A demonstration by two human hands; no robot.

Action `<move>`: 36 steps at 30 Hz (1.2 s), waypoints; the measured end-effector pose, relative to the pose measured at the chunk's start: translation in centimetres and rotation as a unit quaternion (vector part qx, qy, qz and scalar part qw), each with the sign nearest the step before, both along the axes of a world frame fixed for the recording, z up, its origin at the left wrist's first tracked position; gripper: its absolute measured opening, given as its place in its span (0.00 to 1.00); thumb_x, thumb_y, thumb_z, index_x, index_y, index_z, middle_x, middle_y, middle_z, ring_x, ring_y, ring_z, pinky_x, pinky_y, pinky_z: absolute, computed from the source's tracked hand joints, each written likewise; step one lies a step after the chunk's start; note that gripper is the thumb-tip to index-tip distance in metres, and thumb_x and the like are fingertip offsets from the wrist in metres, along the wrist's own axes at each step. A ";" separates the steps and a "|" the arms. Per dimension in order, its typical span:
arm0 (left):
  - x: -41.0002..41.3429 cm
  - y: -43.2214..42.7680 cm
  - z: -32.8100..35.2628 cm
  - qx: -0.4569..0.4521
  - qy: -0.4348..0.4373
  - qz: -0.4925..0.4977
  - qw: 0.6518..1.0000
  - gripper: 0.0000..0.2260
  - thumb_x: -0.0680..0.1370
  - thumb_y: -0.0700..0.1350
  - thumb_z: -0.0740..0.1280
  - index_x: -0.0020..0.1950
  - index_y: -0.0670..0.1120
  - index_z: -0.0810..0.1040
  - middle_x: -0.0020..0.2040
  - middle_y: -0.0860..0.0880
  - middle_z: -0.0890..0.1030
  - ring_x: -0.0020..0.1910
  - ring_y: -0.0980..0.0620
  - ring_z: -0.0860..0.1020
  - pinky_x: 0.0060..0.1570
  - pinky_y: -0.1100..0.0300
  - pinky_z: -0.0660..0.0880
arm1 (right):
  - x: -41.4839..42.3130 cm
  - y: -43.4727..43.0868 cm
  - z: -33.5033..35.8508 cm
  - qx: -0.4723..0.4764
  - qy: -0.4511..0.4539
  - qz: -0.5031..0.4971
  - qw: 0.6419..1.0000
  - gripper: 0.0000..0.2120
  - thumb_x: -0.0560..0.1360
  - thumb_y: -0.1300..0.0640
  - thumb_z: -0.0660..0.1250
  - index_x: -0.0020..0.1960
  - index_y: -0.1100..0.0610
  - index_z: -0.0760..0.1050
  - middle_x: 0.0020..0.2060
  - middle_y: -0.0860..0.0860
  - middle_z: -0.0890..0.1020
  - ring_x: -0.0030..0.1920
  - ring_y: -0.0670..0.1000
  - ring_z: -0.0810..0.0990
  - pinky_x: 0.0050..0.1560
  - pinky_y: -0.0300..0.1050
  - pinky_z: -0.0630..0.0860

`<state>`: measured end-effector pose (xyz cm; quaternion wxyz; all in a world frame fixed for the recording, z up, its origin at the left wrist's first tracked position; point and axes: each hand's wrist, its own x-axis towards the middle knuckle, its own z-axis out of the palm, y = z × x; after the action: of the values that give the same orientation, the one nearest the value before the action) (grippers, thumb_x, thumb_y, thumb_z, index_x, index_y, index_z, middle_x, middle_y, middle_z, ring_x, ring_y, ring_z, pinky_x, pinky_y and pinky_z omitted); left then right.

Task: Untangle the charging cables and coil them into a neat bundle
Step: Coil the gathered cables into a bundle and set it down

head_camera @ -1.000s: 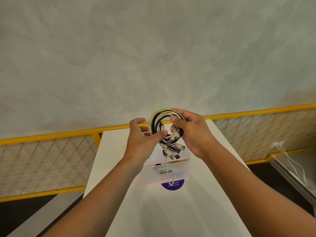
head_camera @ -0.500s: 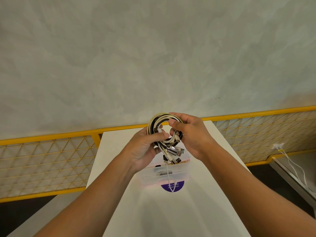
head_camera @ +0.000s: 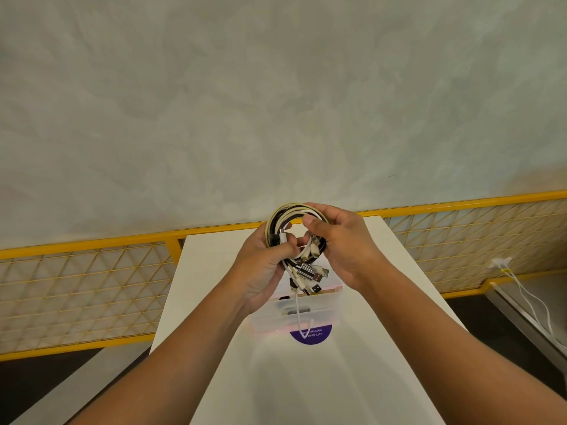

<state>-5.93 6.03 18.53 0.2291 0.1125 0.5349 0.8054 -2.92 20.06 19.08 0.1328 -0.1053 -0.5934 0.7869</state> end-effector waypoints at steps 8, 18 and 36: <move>0.0 -0.3 -0.1 -0.008 0.017 -0.005 1.000 0.19 0.76 0.23 0.59 0.60 0.41 0.76 0.37 0.45 0.76 0.48 0.49 0.82 0.56 0.53 0.77 | 0.1 0.1 0.0 0.010 0.007 0.006 1.000 0.11 0.78 0.67 0.68 0.58 0.58 0.81 0.42 0.54 0.85 0.34 0.50 0.80 0.43 0.46 0.80; 0.3 -0.4 -0.3 -0.002 0.002 0.007 1.000 0.13 0.77 0.28 0.65 0.59 0.39 0.77 0.45 0.41 0.80 0.48 0.46 0.82 0.61 0.48 0.76 | 0.1 0.4 0.0 0.065 0.010 0.012 0.998 0.12 0.78 0.67 0.68 0.60 0.56 0.81 0.44 0.54 0.85 0.37 0.48 0.80 0.44 0.43 0.79; -1.5 -2.2 1.3 -0.227 0.133 -0.038 0.964 0.20 0.74 0.39 0.75 0.63 0.51 0.76 0.54 0.47 0.83 0.54 0.49 0.82 0.53 0.55 0.79 | 0.4 0.8 0.4 0.149 0.006 0.055 0.987 0.14 0.76 0.68 0.71 0.59 0.56 0.82 0.38 0.53 0.83 0.36 0.50 0.78 0.44 0.41 0.79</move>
<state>-7.44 3.80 19.79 0.2058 0.1833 0.7246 0.6316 -2.50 20.85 19.50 0.1068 -0.0472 -0.7082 0.6963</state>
